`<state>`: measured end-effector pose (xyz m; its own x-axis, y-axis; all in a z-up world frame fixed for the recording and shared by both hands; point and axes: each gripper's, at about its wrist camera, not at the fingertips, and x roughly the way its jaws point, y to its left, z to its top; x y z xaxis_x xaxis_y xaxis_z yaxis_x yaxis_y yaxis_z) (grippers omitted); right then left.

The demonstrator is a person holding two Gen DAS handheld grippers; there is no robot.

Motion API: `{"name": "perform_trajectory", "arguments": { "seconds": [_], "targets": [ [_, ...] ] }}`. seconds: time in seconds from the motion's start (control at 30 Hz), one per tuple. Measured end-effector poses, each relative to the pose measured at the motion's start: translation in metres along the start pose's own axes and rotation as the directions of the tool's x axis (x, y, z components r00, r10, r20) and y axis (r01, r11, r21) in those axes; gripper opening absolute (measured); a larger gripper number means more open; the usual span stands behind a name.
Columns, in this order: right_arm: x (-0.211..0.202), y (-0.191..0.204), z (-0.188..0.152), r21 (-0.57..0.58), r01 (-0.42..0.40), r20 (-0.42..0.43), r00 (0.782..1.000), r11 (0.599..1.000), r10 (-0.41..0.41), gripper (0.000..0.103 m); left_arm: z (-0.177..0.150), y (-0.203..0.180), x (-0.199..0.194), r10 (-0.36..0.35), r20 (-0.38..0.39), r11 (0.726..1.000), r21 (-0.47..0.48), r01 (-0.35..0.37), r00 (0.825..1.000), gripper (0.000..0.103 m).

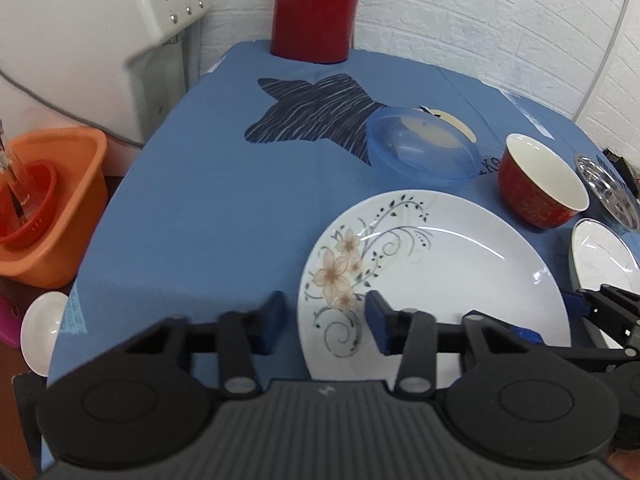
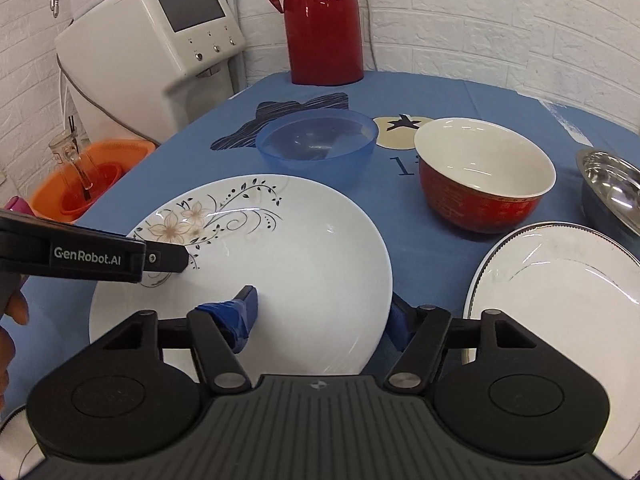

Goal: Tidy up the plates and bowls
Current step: 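Carry the floral plate onto the large plate and open both grippers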

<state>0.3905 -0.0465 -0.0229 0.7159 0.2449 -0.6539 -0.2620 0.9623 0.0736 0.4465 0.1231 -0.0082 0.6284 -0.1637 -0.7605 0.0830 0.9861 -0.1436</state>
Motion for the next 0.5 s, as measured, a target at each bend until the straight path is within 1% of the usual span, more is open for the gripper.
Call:
{"name": "perform_trajectory", "arguments": {
  "seconds": [0.03,0.07,0.1,0.13,0.17,0.23,0.27,0.4,0.5],
  "targets": [
    [-0.002,-0.001,-0.001,0.007,0.001,0.002,1.000,1.000,-0.001,0.040,0.001,-0.001,-0.001,0.005,-0.005,1.000,-0.001,-0.005,1.000,0.028],
    [-0.003,-0.002,-0.001,0.012,0.001,-0.001,1.000,1.000,-0.001,0.039,0.001,-0.002,-0.002,0.008,-0.007,1.000,-0.003,-0.008,1.000,0.028],
    [-0.005,-0.001,-0.001,0.019,-0.002,-0.005,1.000,1.000,0.002,0.038,0.000,-0.001,-0.003,0.003,-0.010,1.000,-0.012,-0.003,1.000,0.023],
    [-0.008,0.001,-0.002,0.022,-0.005,-0.008,1.000,1.000,0.005,0.038,-0.001,0.000,-0.005,-0.003,-0.015,1.000,-0.028,0.003,1.000,0.021],
    [-0.011,0.003,-0.003,0.022,-0.008,-0.002,1.000,1.000,0.009,0.038,-0.001,-0.001,-0.010,0.006,-0.006,1.000,-0.025,-0.006,1.000,0.021],
    [-0.021,0.007,-0.002,0.037,-0.024,0.017,1.000,0.999,0.023,0.039,-0.002,-0.008,-0.023,0.040,0.030,0.999,0.011,-0.040,0.999,0.021],
    [-0.027,0.008,-0.001,0.045,-0.027,0.029,0.999,0.999,0.026,0.039,-0.001,-0.009,-0.030,0.044,0.040,0.999,0.017,-0.045,0.998,0.021],
    [-0.056,0.013,0.007,0.068,-0.055,0.079,0.996,0.996,0.050,0.042,0.001,-0.014,-0.064,0.046,0.081,0.998,0.029,-0.049,0.996,0.021],
    [-0.082,0.021,0.004,0.057,-0.067,0.096,0.994,0.996,0.061,0.043,-0.004,-0.019,-0.093,0.048,0.106,0.998,0.031,-0.052,0.993,0.021]
  ]
}}
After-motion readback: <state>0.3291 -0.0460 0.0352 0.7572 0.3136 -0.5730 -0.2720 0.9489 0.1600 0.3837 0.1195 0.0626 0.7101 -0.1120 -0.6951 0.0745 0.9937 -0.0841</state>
